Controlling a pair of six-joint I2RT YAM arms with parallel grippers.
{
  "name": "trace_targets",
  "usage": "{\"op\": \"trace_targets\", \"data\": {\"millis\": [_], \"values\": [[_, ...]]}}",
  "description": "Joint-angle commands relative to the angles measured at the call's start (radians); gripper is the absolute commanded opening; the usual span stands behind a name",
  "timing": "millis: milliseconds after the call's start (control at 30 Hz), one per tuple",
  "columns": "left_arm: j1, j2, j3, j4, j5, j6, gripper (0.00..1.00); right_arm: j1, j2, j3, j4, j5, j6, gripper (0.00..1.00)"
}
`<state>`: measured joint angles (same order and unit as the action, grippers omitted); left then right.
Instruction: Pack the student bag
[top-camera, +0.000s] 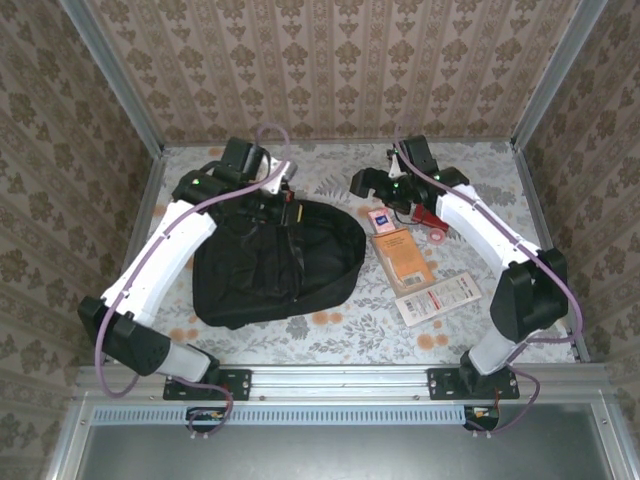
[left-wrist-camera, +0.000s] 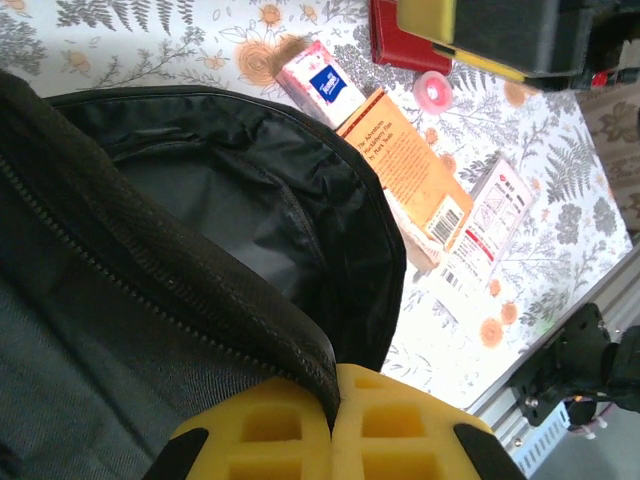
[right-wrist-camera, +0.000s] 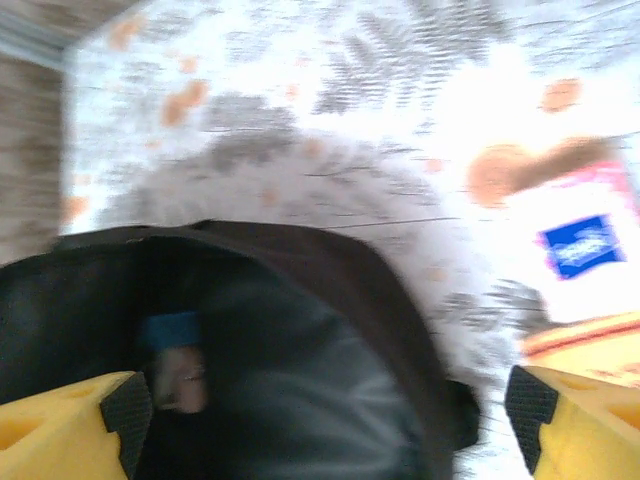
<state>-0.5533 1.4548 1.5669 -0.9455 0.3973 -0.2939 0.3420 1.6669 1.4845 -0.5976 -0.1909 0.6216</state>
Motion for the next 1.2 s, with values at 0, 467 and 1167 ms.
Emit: {"op": "trace_targets", "data": {"millis": [0, 467, 1167], "values": [[-0.011, 0.004, -0.032, 0.097, -0.031, -0.01, 0.0, -0.038, 0.056, 0.086, -0.215, 0.318, -0.117, 1.0], [0.009, -0.099, -0.227, 0.352, 0.02, -0.065, 0.0, -0.235, 0.201, 0.032, -0.257, 0.318, -0.158, 0.96], [0.029, -0.128, -0.265, 0.404, 0.086, -0.107, 0.0, -0.285, 0.348, -0.059, -0.197, 0.28, -0.146, 0.98]]}}
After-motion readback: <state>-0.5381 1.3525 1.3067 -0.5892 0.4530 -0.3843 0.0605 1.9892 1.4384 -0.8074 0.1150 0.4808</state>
